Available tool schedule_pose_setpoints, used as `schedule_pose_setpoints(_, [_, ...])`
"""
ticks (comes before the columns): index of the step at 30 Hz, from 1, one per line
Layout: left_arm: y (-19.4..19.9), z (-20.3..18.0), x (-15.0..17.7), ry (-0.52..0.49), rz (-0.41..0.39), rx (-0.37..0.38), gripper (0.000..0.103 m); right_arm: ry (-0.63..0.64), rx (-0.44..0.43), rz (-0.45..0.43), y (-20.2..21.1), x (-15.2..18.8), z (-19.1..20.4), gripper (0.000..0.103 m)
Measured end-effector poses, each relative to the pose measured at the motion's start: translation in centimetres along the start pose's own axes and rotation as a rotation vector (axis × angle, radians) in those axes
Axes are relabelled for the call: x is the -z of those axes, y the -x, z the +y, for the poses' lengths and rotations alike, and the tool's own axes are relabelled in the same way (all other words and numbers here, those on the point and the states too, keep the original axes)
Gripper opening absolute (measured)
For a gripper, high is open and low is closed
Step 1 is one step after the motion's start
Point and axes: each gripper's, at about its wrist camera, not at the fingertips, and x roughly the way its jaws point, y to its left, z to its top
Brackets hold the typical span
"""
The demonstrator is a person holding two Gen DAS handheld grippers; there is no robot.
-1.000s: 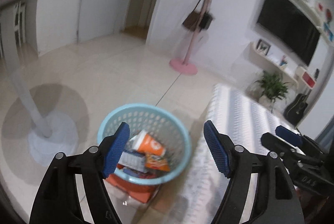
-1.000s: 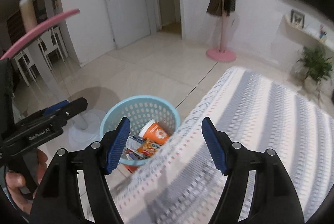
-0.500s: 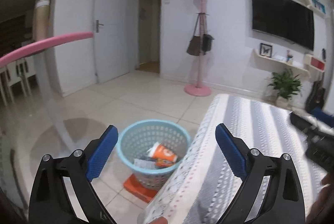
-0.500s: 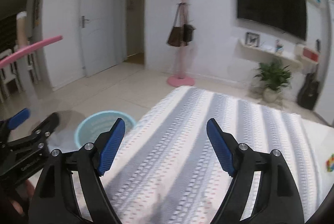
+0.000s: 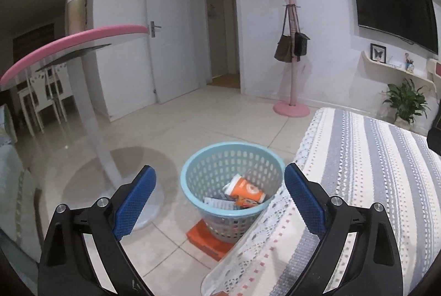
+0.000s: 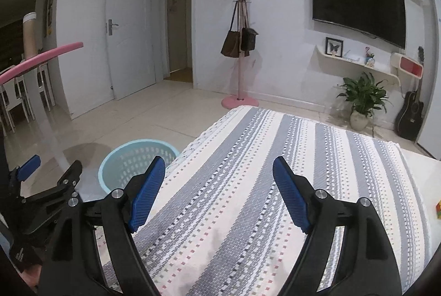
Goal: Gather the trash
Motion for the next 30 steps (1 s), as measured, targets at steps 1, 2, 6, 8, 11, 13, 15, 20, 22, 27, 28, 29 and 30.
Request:
schedule_pose_setpoints(1, [0.1,0.0,0.1,0.004,0.003,0.002,0.092,0.0,-0.003,0.0,0.0,0.1,0.1,0.076])
schedule_pose_setpoints(2, [0.1,0.1,0.1,0.007,0.005,0.004,0.092,0.003,-0.004,-0.001,0.0,0.2,0.2,0.076])
schedule_pose_setpoints(6, [0.4,0.3,0.1,0.006,0.001,0.0,0.092,0.014,-0.01,-0.005,0.0,0.3,0.8,0.076])
schedule_pose_setpoints(8, [0.3,0.4,0.0,0.008,0.004,0.009,0.092,0.015,-0.012,-0.004,-0.1,0.3,0.9,0.076])
schedule_pose_setpoints(11, [0.3,0.7,0.0,0.016,0.006,0.009,0.092,0.01,-0.012,-0.002,-0.1,0.3,0.9,0.076])
schedule_pose_setpoints(13, [0.3,0.8,0.0,0.02,0.005,0.007,0.092,0.008,-0.013,0.001,-0.3,0.4,1.0,0.076])
schedule_pose_setpoints(15, [0.2,1.1,-0.1,0.025,0.007,0.004,0.092,0.011,-0.013,0.006,-0.4,0.4,1.2,0.076])
schedule_pose_setpoints(20, [0.2,1.3,-0.1,0.033,0.009,0.002,0.092,0.017,-0.021,0.009,-0.5,0.5,1.6,0.076])
schedule_pose_setpoints(22, [0.2,1.3,-0.1,0.034,0.009,-0.002,0.092,0.014,-0.024,0.011,-0.6,0.5,1.7,0.076])
schedule_pose_setpoints(27, [0.2,1.5,-0.1,0.042,0.008,-0.008,0.092,0.008,-0.03,0.013,-0.6,0.5,1.6,0.076])
schedule_pose_setpoints(28, [0.2,1.5,-0.1,0.042,0.008,-0.008,0.092,0.008,-0.03,0.012,-0.6,0.5,1.6,0.076])
schedule_pose_setpoints(29, [0.3,1.4,0.0,0.041,0.008,-0.008,0.092,0.008,-0.03,0.012,-0.6,0.5,1.6,0.076])
schedule_pose_setpoints(30, [0.3,1.4,0.0,0.04,0.008,-0.007,0.092,0.008,-0.031,0.012,-0.6,0.5,1.6,0.076])
